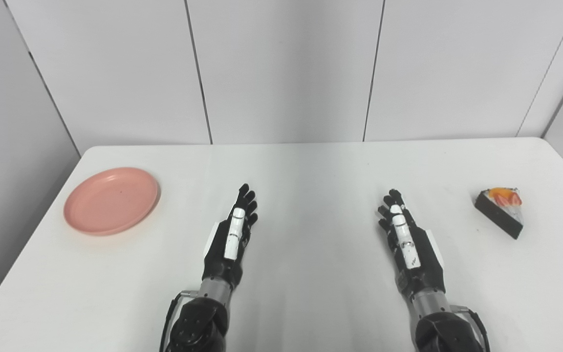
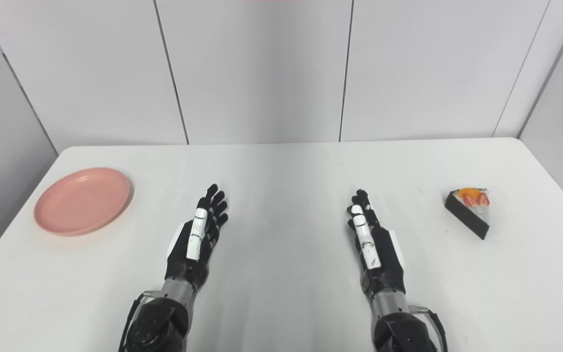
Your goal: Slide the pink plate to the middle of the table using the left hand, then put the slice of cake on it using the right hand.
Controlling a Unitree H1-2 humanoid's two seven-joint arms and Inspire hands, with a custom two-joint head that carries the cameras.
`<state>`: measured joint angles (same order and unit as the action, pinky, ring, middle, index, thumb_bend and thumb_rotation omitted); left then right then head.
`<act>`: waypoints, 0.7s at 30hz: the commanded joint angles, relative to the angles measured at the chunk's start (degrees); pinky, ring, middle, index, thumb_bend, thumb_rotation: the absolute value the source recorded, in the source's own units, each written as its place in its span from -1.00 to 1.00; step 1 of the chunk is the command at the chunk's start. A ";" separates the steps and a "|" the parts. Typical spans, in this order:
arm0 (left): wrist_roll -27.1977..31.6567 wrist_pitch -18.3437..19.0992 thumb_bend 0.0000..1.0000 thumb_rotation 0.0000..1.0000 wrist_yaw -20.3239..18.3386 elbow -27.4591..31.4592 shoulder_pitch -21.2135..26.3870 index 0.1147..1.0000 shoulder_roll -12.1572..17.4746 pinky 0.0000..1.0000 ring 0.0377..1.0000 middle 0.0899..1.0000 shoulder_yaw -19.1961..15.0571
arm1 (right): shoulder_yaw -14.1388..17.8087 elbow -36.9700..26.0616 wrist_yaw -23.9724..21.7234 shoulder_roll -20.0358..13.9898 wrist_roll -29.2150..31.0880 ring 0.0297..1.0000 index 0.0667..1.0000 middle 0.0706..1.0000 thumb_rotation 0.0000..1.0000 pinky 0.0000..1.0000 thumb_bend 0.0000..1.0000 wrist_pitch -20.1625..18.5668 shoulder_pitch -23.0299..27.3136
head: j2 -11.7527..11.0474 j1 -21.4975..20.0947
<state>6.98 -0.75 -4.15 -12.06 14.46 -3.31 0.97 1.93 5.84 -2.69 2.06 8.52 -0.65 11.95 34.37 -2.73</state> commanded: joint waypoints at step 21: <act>0.06 -5.75 0.34 1.00 2.38 -5.08 4.50 1.00 -1.64 1.00 1.00 1.00 -2.17 | -0.66 2.38 -3.66 -4.11 -0.51 0.98 1.00 1.00 0.90 1.00 0.21 4.69 0.84 | -4.29 13.47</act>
<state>6.80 -4.10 -2.48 -16.89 17.37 -4.89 -0.66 1.10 7.76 -5.19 -0.74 8.03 1.12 12.62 30.06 10.72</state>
